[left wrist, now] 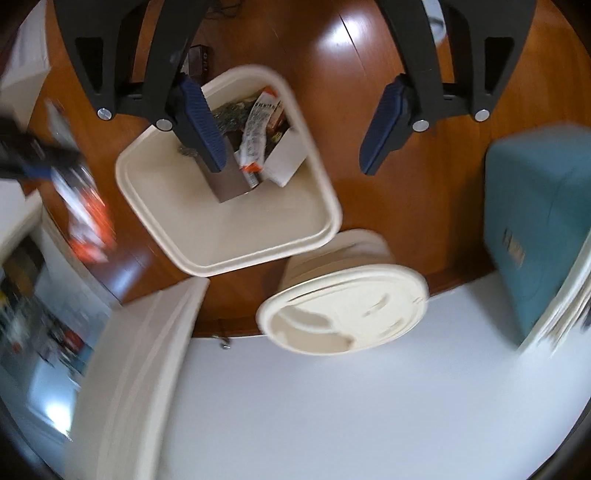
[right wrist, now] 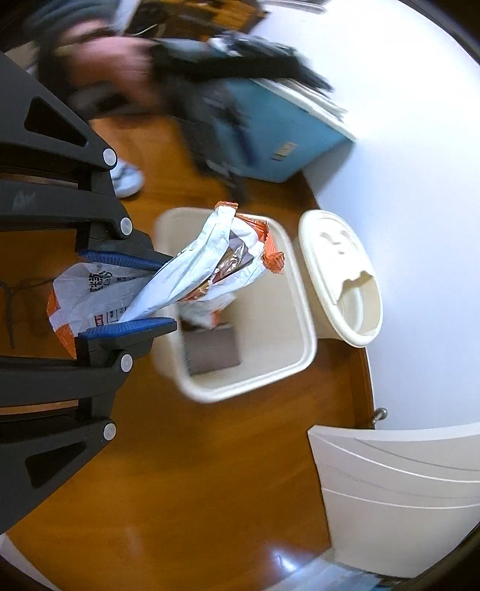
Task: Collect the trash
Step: 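Drop the lighter and wrapper into the wastebasket with both tools, then grasp the cotton swab bag with the right tool while the left tool grasps the brown bottle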
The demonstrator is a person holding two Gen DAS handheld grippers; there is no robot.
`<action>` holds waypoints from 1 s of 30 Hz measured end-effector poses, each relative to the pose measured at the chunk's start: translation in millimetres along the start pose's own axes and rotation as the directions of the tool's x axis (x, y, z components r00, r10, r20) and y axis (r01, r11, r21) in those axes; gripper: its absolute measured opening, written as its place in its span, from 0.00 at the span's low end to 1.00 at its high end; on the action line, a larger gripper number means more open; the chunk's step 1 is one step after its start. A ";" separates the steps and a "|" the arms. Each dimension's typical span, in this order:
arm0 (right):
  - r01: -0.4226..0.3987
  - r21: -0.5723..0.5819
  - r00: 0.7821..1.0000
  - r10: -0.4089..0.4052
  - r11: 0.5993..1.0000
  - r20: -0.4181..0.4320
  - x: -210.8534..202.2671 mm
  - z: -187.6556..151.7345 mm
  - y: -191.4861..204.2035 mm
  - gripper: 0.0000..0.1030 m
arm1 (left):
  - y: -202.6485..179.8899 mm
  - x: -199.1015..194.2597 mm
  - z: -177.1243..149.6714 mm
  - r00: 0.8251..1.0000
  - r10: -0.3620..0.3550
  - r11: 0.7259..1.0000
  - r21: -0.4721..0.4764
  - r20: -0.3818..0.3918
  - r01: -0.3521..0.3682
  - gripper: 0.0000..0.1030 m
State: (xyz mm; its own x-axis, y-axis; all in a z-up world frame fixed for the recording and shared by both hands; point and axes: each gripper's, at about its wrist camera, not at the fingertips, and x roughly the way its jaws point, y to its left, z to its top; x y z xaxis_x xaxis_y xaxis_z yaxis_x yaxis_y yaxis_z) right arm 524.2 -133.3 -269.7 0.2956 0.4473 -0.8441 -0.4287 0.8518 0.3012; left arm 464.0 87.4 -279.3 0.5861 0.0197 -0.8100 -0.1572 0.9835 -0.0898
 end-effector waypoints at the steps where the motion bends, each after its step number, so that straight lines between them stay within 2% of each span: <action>1: -0.008 0.033 1.000 0.008 0.999 -0.012 15.1 13.2 0.9 0.30 | 6.7 0.6 -6.6 1.000 0.017 1.000 -0.019 -0.013 -0.018 0.72; 4: -0.001 0.086 0.998 0.006 0.996 -0.057 58.2 38.5 4.0 0.32 | 15.4 5.0 -19.1 0.999 0.039 0.999 -0.031 -0.038 -0.040 0.72; 6: 0.035 0.074 0.994 -0.026 0.997 -0.110 85.3 45.3 8.6 0.39 | 15.3 6.4 -23.3 0.998 0.041 0.999 -0.025 -0.038 -0.042 0.72; 8: 0.064 0.049 0.989 -0.057 0.997 -0.134 98.1 47.9 12.2 0.50 | 11.7 7.4 -24.8 0.999 0.039 0.999 -0.010 -0.033 -0.039 0.72; 10: 0.088 0.041 0.988 -0.081 0.995 -0.134 102.3 47.3 12.3 0.52 | 6.1 6.2 -24.0 0.999 0.030 1.000 0.006 -0.025 -0.030 0.72; 12: 0.074 0.049 0.990 -0.067 0.996 -0.127 98.0 44.4 9.8 0.52 | 1.7 2.4 -23.6 1.000 0.029 0.999 0.023 -0.008 -0.029 0.72; 15: 0.045 0.030 0.995 -0.042 0.999 -0.089 70.2 33.2 6.0 0.52 | -4.2 -3.4 -26.1 1.000 0.020 0.999 0.038 0.017 -0.020 0.72; 18: 0.049 0.022 0.998 -0.048 0.999 -0.049 33.7 7.9 -12.3 0.63 | -20.0 -7.6 -34.7 0.999 0.008 0.996 0.086 0.040 -0.011 0.72; 19: 0.067 0.006 0.997 -0.067 0.998 -0.046 23.5 -6.4 -22.2 0.68 | -27.1 -8.8 -38.5 0.999 0.003 0.994 0.109 0.047 -0.008 0.72; 21: 0.134 -0.055 0.986 -0.138 0.989 -0.090 16.5 -41.8 -43.2 0.70 | -43.7 -10.4 -47.6 0.998 -0.011 0.987 0.158 0.055 0.003 0.72; 26: 0.189 -0.168 0.941 -0.227 0.968 -0.251 47.4 -122.2 -87.8 0.70 | -80.4 -4.9 -78.5 0.999 -0.027 0.971 0.239 0.037 0.017 0.72; 30: 0.162 -0.237 0.913 -0.236 0.958 -0.331 97.9 -167.3 -110.1 0.70 | -100.8 11.3 -110.2 1.000 -0.026 0.958 0.285 -0.006 0.026 0.72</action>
State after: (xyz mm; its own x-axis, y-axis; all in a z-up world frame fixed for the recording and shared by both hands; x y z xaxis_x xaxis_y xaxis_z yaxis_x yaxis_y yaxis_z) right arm 457.6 -229.0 -459.7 0.0886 0.1169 -0.9892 -0.5648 0.8239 0.0468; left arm 398.9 -31.4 -343.3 0.5853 -0.0068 -0.8108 0.0916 0.9941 0.0578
